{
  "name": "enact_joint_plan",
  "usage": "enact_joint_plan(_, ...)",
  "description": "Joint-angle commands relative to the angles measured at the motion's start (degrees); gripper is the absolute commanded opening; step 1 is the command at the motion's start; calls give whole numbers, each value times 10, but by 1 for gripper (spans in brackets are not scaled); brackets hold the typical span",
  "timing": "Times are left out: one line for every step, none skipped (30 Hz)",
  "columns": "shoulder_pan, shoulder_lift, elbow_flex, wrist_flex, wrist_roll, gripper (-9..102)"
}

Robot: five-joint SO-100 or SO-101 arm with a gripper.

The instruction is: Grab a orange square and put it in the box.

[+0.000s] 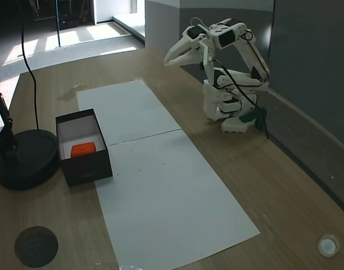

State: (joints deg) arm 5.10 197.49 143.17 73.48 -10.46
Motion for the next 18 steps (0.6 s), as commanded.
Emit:
enact_joint_plan(3, 21, 25, -25, 2, 0)
enact_joint_plan(1, 17, 39, -31, 2, 0)
enact_joint_plan(1, 16, 55, -40, 2, 0)
enact_joint_plan(0, 16, 77, -52, 2, 0)
enact_joint_plan(-1, 15, 103, -65, 2, 0)
enact_joint_plan(-2, 15, 132, -80, 2, 0)
enact_joint_plan(-2, 15, 165, -98, 2, 0)
enact_joint_plan(-2, 15, 203, -119, 2, 0)
enact_joint_plan(-2, 15, 242, -137, 2, 0)
enact_joint_plan(-2, 15, 279, -152, 2, 0)
enact_joint_plan(-2, 15, 310, -161, 2, 0)
enact_joint_plan(-3, 15, 335, -162, 2, 0)
enact_joint_plan(-3, 15, 337, -156, 4, 0)
enact_joint_plan(-5, 14, 327, -138, 17, 0)
enact_joint_plan(-17, 14, 316, -104, 43, 0)
enact_joint_plan(-33, 14, 304, -62, 72, 0)
enact_joint_plan(-54, 15, 294, -15, 93, 0)
enact_joint_plan(-72, 15, 287, 11, 104, 0)
